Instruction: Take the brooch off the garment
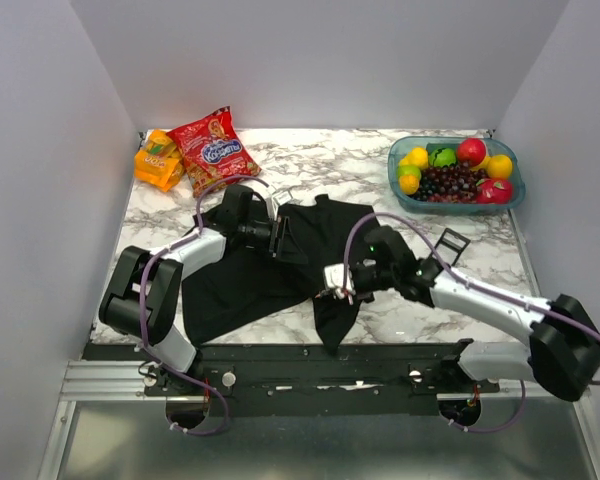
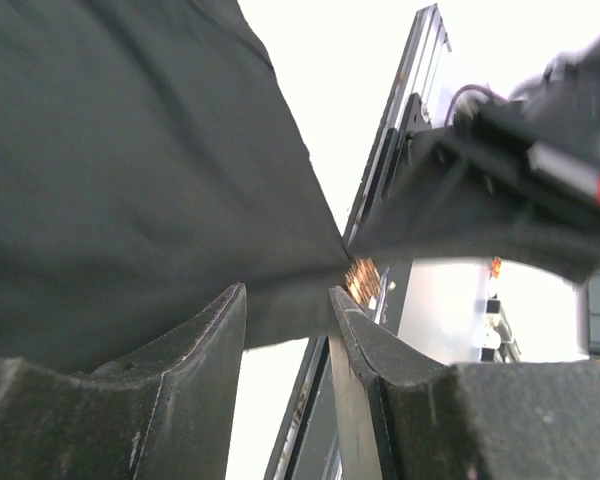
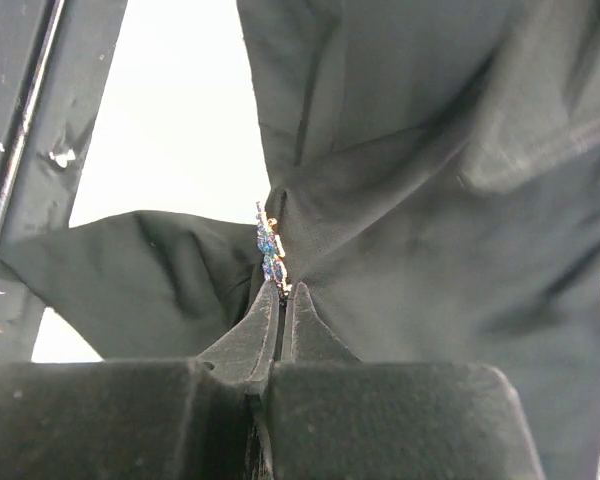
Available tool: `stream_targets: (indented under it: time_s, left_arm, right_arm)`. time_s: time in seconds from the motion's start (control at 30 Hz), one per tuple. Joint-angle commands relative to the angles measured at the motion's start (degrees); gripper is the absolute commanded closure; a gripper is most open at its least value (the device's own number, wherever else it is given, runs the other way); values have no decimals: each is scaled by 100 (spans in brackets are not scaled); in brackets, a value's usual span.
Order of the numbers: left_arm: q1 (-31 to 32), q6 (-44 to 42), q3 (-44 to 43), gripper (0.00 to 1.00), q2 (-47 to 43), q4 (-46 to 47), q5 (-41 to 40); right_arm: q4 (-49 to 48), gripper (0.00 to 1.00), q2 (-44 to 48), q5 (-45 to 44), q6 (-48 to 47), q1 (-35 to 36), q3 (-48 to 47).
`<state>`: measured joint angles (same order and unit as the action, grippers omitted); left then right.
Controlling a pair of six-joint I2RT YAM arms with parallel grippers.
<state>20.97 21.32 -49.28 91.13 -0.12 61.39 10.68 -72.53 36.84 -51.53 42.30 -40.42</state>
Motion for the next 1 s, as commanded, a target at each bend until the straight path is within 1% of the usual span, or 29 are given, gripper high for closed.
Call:
stream_targets:
  time_s: [0.0, 0.03, 0.13, 0.27, 0.33, 0.47, 0.53, 0.6, 0.63, 0.73, 0.77, 0.83, 0.97]
  left_arm:
    - [108, 416, -179, 54, 185, 627, 269]
    - [126, 504, -170, 53, 220, 740, 295]
    - [232, 618, -153, 53, 265, 943, 348]
    - [363, 698, -161, 51, 221, 1040, 506]
    - [416, 593, -135, 51, 168, 971, 480]
    - [548, 241, -38, 50, 1, 847, 295]
    - [618, -65, -29, 49, 1, 734, 260]
    - [776, -521, -91, 48, -34, 418, 85]
    - [829, -889, -152, 48, -34, 138, 41]
    - [1005, -1261, -187, 47, 1, 30, -144]
    - [1040, -1297, -188, 45, 10, 47, -170]
    - [1093, -1358, -188, 43, 45, 134, -328]
    - [1111, -1263, -240, 43, 185, 381, -347]
  right_arm:
    - [-1919, 100, 757, -1037, -867, 313, 904]
    - [-2103, 100, 819, -1204, -955, 314, 1000]
    - [-2341, 100, 1074, -1319, -1508, 322, 1334]
    - [-3000, 100, 1487, -1285, -2132, 331, 2002]
    - [-3447, 100, 1654, -1302, -2212, 340, 2379]
    - [-3818, 100, 1883, -1285, -2423, 340, 2715]
    - [-3985, 100, 1988, -1258, -2458, 349, 2812]
    - [-4029, 100, 2024, -1214, -2607, 366, 2900]
    - [-4082, 100, 2041, -1188, -2651, 366, 2917]
    - [-4065, 100, 2059, -1109, -2748, 366, 2918]
    - [-4065, 100, 2059, -1065, -2757, 375, 2917]
    - [-3995, 100, 2076, -1004, -2801, 366, 2900]
    - [-3731, 100, 2103, -863, -2810, 375, 2795]
